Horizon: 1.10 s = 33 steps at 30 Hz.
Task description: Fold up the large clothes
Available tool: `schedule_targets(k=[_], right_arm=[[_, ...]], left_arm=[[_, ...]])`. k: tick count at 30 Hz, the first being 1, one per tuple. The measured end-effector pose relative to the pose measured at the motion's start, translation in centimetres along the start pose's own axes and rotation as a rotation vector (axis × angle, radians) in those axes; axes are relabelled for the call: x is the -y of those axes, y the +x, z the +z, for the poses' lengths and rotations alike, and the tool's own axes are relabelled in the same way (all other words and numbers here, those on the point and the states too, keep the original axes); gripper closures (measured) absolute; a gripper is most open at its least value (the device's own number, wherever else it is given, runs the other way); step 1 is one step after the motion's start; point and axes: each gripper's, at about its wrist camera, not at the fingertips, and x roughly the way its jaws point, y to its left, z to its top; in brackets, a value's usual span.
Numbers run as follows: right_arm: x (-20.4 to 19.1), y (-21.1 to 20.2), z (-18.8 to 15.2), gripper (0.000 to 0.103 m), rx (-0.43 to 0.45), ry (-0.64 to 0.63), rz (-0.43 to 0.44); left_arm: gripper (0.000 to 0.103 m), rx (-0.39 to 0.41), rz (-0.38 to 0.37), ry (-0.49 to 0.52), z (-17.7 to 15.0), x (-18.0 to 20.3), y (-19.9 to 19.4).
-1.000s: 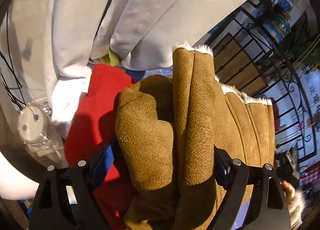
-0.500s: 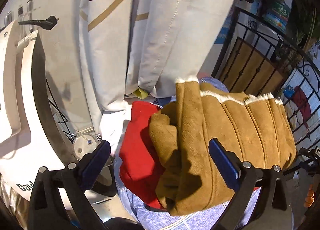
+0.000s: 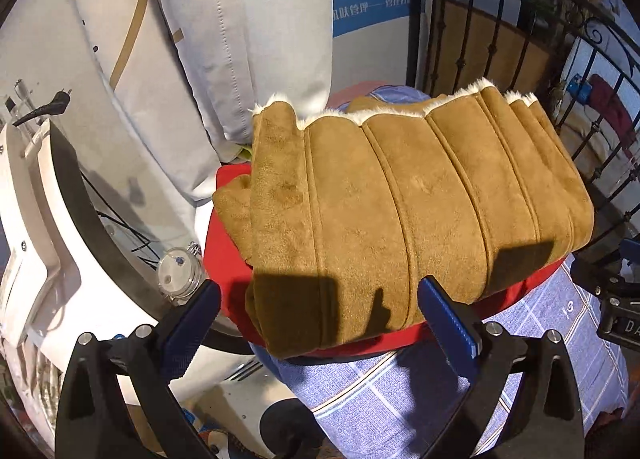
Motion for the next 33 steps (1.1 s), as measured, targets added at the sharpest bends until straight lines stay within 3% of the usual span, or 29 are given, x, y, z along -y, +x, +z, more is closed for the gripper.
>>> schedule_targets(k=[4,8,11,15,33], right_arm=[[-0.3,-0.3,0.2,0.011,-0.003,-0.006,-0.010],[-0.5,-0.1,0.0,0.011,-0.012,-0.002,-0.028],[-0.6,0.4,-0.2,0.011,-0.029,-0.009,-0.028],[-0.8,0.8,-0.3,0.011,-0.038,-0.012,-0.038],[-1.1,1.2,-0.5,0.011,-0.049,-0.015,-0.040]], left_arm=[[0.006,-0.037,-0.041,-0.013,-0.3,0.7,-0.2],[0.006,-0.059,0.003,-0.001,-0.7,1.2,0.0],[0.006,-0.079,-0.030,0.000,-0.8,1.2,0.3],[0.006,-0.119,-0.011,-0.003,-0.9,1.0,0.8],[0.006,-0.134,-0.034,0.006,-1.5,0.8,1.1]])
